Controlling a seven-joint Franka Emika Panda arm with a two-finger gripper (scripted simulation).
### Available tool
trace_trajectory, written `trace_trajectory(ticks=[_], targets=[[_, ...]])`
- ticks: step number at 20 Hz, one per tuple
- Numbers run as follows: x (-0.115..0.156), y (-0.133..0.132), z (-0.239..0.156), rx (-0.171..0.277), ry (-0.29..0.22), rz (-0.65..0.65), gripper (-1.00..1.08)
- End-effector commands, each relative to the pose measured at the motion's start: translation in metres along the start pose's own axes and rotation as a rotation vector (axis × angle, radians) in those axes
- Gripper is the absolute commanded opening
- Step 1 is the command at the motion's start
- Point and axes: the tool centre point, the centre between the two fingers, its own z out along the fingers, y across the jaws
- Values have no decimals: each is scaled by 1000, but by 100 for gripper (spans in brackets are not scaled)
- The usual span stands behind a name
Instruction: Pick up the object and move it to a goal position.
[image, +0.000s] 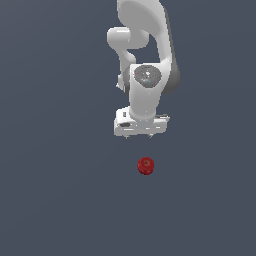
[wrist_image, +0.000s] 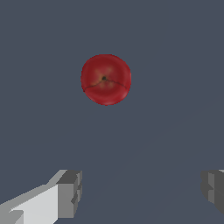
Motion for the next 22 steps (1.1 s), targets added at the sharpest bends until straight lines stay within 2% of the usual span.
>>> trace_trajectory(ticks=[1, 15, 22], targets=[[5, -2, 2, 0, 2, 4, 100], [68, -20, 36, 4, 42, 60, 100], [87, -26, 49, 6, 55, 80, 100]])
